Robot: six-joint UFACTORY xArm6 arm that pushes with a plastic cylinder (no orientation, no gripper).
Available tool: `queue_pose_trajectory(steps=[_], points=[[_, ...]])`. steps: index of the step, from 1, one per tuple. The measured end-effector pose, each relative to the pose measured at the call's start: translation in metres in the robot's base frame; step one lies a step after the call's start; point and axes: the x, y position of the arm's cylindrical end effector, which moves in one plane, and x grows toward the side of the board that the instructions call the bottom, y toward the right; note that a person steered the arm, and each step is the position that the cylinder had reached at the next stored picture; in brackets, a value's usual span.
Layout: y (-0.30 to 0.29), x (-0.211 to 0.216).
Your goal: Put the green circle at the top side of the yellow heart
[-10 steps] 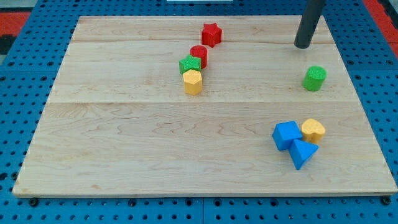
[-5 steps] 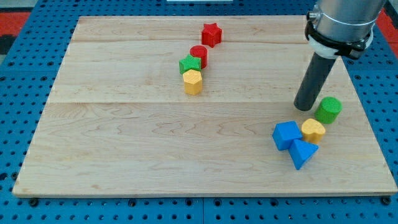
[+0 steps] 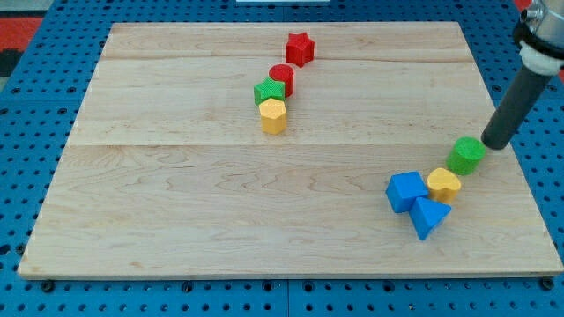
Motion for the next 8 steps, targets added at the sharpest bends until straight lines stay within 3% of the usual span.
queue_pose_trajectory(steps=[1,3,5,8], points=[[-0.044,0.008],[-0.037,-0.047],[-0.103,-0.061],[-0.103,-0.069]])
